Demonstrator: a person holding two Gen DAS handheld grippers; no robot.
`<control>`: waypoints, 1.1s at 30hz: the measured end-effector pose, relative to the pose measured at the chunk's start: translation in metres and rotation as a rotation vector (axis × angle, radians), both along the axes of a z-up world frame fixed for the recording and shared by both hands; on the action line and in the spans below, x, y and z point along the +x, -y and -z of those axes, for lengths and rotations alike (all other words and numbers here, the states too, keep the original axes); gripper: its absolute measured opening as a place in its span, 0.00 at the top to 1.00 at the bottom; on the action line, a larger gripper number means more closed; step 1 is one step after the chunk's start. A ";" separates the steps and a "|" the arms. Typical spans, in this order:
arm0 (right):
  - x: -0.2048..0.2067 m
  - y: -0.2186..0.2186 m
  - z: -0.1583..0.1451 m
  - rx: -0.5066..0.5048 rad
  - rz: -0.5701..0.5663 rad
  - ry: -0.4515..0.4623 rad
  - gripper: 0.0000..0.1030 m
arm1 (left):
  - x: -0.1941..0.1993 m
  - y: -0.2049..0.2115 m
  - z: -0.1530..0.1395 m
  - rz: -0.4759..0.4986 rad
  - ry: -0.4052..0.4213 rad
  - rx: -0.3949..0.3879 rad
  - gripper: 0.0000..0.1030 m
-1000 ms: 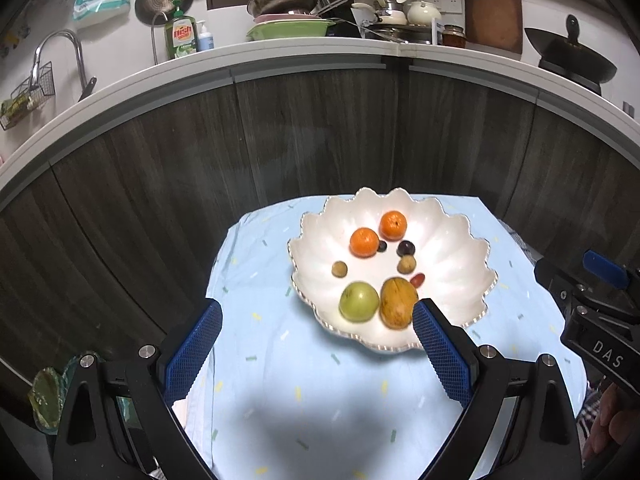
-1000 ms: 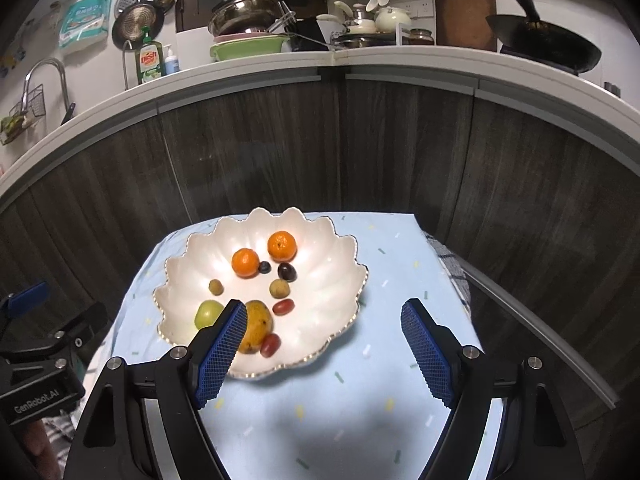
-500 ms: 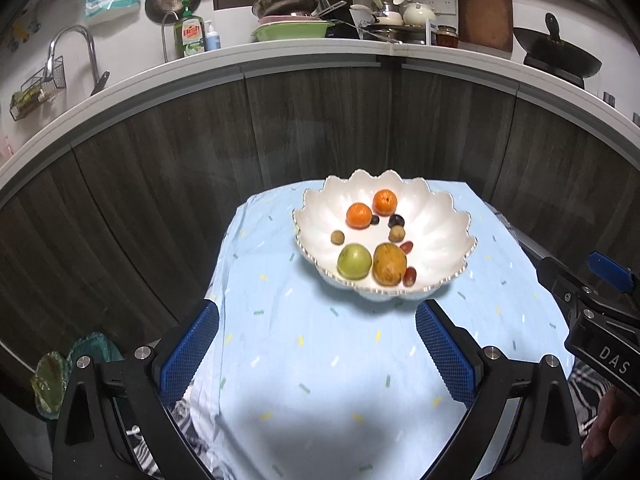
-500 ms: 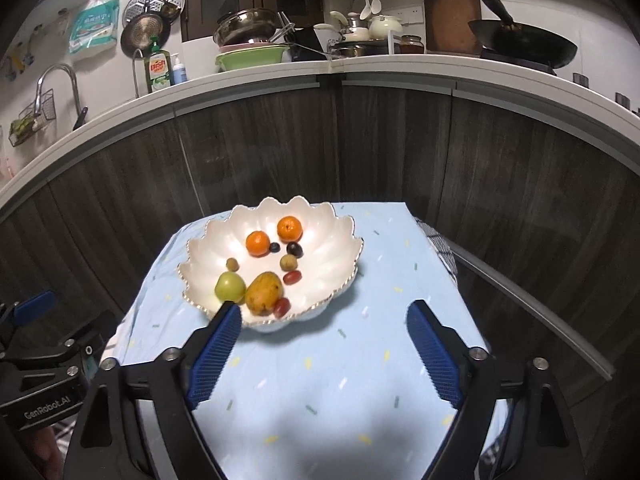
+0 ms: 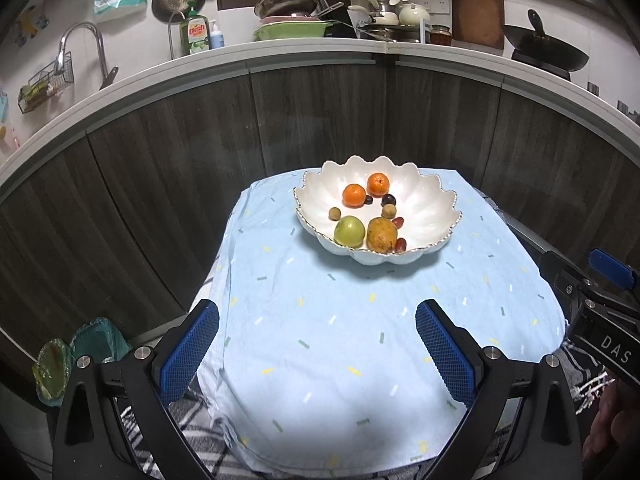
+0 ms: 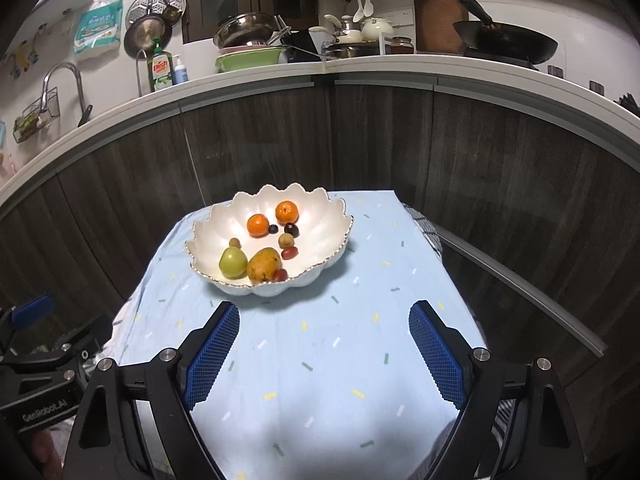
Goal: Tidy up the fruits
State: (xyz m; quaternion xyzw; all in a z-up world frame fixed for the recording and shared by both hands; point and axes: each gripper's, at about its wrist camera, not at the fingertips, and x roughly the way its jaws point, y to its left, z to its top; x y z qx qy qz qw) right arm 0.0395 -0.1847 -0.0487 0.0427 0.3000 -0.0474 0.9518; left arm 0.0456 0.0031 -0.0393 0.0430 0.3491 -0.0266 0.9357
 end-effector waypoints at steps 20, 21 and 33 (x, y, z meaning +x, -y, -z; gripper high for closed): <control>-0.037 -0.009 -0.009 -0.049 0.001 0.047 0.14 | -0.027 -0.008 0.001 -0.016 0.003 -0.010 0.01; -0.037 -0.009 -0.009 -0.048 0.003 0.047 0.13 | -0.027 -0.009 0.001 -0.016 0.005 -0.010 0.01; -0.038 -0.007 -0.010 -0.033 0.010 0.053 0.13 | -0.030 -0.008 -0.001 -0.014 0.021 -0.008 0.01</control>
